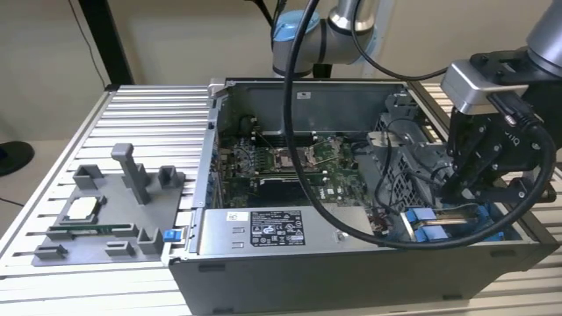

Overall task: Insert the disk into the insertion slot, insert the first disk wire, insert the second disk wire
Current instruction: 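Insert the first disk wire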

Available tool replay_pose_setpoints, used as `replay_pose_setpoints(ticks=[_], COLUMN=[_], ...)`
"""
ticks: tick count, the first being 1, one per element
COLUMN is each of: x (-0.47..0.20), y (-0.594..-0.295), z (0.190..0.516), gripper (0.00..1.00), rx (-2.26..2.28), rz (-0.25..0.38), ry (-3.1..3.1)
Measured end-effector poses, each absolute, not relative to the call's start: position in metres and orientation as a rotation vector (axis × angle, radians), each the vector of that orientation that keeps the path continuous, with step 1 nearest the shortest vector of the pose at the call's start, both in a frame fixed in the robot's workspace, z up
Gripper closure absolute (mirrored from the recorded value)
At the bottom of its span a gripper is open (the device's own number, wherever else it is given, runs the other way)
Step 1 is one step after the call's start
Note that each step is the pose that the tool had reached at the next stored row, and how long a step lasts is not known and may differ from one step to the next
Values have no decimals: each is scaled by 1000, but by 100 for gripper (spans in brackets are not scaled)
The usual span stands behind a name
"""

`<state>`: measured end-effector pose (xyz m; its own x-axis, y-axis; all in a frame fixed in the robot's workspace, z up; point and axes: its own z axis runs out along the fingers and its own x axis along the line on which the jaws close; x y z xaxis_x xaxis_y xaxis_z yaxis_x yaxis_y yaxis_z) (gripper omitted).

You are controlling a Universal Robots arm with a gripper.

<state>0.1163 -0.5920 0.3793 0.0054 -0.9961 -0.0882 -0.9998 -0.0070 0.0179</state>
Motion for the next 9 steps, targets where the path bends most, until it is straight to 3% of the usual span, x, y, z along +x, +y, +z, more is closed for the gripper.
replay_pose_setpoints(ticks=[9], x=[116], y=[-593], z=[379], gripper=[100], rx=[-2192], rz=[118], ry=[2179])
